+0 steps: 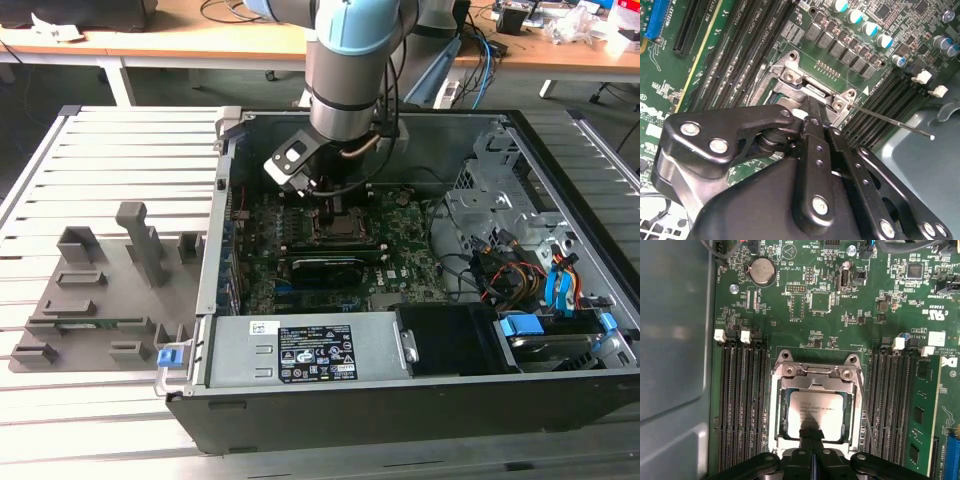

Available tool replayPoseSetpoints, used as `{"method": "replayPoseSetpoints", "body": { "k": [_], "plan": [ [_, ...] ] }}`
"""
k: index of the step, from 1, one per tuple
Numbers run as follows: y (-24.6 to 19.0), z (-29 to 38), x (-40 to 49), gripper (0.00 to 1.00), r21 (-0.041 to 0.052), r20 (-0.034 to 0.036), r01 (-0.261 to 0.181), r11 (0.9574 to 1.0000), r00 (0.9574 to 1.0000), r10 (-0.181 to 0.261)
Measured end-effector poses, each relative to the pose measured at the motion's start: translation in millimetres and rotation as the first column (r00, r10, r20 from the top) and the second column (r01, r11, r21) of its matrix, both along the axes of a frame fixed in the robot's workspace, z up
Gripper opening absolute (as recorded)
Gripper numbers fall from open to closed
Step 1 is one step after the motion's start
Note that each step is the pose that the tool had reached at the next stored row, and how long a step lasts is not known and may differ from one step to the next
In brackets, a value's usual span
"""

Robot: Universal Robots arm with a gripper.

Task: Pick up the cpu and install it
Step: 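Close the cpu cover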

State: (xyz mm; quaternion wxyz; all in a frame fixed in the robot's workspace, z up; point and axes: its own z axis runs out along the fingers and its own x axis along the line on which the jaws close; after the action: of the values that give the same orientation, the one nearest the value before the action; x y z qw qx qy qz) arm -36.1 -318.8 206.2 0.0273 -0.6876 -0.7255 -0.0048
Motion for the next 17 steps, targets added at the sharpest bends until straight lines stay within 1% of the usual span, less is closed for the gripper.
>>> {"method": "replayPoseSetpoints", "body": {
  "k": [1, 4, 9, 11, 12, 14, 15, 16, 17],
  "plan": [
    [-0.1, -1.1, -0.4, 0.11, -0.0004, -0.0002, 0.000, 1.0000, 1.0000, 0.000],
    [0.0, -1.5, -0.1, 0.11, -0.0001, -0.0004, 0.000, 1.0000, 1.0000, 0.000],
    [0.0, -0.3, 9.9, 0.11, -0.0002, 0.0002, 0.000, 1.0000, 1.0000, 0.000],
    [0.1, 3.3, 14.5, 0.11, -0.0010, 0.0001, 0.000, 1.0000, 1.0000, 0.000],
    [0.0, 4.3, 16.0, 0.11, -0.0015, 0.0000, 0.000, 1.0000, 1.0000, 0.000],
    [0.0, 8.2, 18.9, 0.11, -0.0027, 0.0000, 0.000, 1.0000, 1.0000, 0.000],
    [0.0, 10.6, 19.6, 0.11, -0.0030, 0.0000, 0.000, 1.0000, 1.0000, 0.000],
    [0.0, 14.9, 19.9, 0.11, -0.0036, 0.0000, 0.000, 1.0000, 1.0000, 0.000],
    [0.0, 17.8, 20.0, 0.11, -0.0040, -0.0001, 0.000, 1.0000, 1.0000, 0.000]
  ]
}}
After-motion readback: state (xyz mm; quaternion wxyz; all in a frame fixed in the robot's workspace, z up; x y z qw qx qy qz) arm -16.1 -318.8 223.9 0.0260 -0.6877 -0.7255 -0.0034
